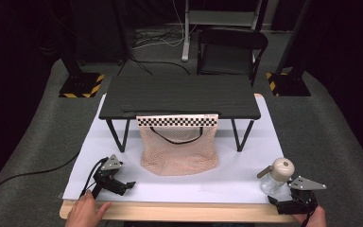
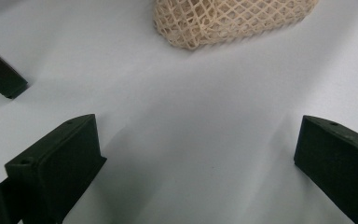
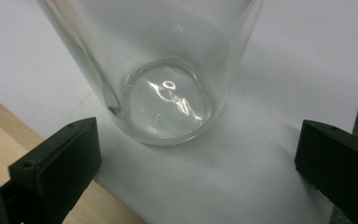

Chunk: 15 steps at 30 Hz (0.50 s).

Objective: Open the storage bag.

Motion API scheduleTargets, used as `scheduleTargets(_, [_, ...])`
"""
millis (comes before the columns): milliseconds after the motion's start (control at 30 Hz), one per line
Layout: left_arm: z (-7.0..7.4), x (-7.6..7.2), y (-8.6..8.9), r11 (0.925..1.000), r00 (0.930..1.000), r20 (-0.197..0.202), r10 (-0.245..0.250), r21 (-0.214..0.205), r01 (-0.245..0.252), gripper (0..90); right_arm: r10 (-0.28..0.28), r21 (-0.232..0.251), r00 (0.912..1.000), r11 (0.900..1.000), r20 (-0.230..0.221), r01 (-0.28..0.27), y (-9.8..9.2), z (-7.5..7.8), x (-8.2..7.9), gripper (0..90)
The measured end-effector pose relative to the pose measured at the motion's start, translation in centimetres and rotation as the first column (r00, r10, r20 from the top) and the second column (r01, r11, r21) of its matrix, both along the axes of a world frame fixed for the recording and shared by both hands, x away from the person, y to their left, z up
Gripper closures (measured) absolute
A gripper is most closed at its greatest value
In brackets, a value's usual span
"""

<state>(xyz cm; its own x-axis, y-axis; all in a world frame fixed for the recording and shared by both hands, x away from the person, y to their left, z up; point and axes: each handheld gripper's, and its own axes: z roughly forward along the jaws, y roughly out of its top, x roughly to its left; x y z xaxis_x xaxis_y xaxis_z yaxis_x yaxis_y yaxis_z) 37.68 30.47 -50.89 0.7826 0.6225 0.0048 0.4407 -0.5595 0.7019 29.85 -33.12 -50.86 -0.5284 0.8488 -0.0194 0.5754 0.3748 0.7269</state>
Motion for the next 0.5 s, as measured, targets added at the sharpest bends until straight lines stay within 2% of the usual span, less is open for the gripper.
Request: scheduleTargets(500, [0.01,0.03,0.01,1.0,1.0,-0.003,-0.001,-0.002,0.001,0.0,0.009,0.002,1.0,1.0,0.001,-0.009,-0.08,-0.03,0.21,0.0])
